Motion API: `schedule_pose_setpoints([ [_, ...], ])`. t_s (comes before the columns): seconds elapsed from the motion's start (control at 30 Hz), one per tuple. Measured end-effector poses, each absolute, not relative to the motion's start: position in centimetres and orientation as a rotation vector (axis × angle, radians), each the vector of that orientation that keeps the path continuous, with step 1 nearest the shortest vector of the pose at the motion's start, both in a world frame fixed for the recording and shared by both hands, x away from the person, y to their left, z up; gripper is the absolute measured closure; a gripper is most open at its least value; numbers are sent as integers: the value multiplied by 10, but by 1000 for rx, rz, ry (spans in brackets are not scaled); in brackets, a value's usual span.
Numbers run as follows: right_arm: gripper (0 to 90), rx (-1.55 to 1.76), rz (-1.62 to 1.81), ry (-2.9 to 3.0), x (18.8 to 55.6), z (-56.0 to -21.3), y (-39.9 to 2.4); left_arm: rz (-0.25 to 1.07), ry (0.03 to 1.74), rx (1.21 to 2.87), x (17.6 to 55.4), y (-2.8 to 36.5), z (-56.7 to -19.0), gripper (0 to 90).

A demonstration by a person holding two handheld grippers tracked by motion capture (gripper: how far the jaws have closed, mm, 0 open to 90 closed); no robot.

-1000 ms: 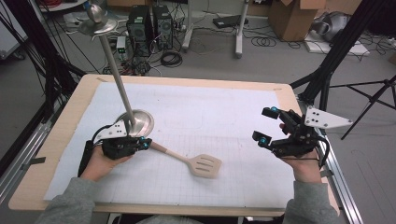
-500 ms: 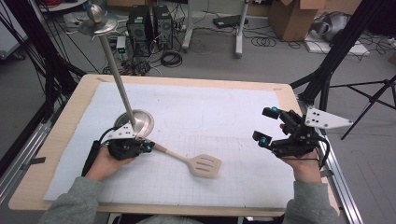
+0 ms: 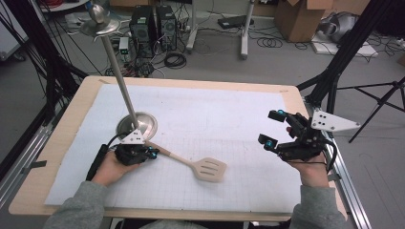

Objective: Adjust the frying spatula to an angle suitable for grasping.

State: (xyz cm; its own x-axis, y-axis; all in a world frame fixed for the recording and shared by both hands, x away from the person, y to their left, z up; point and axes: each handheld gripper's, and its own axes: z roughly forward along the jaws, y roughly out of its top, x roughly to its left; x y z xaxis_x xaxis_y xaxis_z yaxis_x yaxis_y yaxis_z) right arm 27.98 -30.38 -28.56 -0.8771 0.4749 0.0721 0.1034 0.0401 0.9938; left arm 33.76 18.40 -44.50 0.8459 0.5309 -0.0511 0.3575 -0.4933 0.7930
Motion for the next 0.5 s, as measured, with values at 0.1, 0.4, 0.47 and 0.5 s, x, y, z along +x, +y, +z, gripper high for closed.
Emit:
schedule_pose_setpoints([
  [0.1, 108, 593, 1912, 2045, 281, -287, -304, 254, 656, 2141, 340, 183, -448, 897],
  [0.4, 108, 598, 1879, 2070, 282, -288, -300, 245, 682, 2077, 347, 182, -449, 897],
  [0.47, 108, 599, 1887, 2073, 282, -288, -300, 245, 682, 2078, 348, 182, -449, 897],
  [0.5, 108, 601, 1890, 2070, 283, -288, -301, 252, 680, 2078, 348, 181, -449, 897],
])
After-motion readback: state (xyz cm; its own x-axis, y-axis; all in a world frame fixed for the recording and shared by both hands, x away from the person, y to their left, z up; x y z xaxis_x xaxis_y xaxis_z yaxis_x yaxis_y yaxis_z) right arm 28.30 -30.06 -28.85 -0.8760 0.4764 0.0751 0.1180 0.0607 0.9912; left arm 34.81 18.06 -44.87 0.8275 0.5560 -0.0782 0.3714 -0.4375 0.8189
